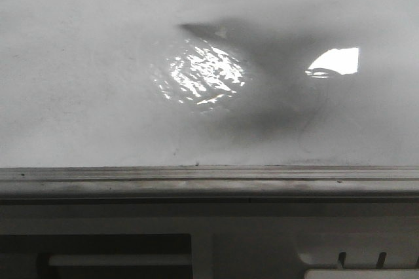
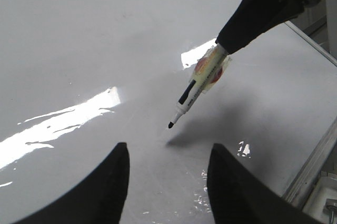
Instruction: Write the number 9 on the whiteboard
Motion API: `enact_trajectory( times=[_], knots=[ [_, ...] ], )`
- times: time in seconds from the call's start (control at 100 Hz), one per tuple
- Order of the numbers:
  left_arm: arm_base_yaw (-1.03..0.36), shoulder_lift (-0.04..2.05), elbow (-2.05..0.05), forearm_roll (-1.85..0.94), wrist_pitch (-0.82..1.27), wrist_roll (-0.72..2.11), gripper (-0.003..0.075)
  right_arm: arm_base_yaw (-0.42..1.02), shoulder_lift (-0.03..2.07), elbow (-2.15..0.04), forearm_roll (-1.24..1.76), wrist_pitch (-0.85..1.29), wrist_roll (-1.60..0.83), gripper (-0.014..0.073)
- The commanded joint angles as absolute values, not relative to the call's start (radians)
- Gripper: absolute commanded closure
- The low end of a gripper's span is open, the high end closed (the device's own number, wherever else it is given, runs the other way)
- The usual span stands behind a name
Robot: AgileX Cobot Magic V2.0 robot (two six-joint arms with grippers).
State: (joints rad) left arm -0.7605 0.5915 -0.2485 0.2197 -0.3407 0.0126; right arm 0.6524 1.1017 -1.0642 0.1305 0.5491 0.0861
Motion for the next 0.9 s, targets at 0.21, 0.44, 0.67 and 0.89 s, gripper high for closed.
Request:
enact_trajectory(
  times=[0.21,0.44,0.67,0.89],
  knots=[
    [-0.759,0.594,-0.275,0.204,-0.407,0.000,0.0407,0.644,1.255,-1.176,0.137,0.487,0.089,0.0660],
    [-0.759,0.594,-0.275,0.197,-0.404,0.000,0.0407,0.692,1.227,-1.185,0.074,0.635,0.091,0.0662],
    [-0.759,0.594,-0.275,0.160,-0.397,0.000,0.0407,0.602,1.217,-1.255,0.063,0.628,0.083,0.0663],
    [-0.759,0.594,-0.275,0.160,-0.356,0.000,0.0407,0.624,1.219,-1.122,0.159,0.663,0.083,0.0662]
  ],
)
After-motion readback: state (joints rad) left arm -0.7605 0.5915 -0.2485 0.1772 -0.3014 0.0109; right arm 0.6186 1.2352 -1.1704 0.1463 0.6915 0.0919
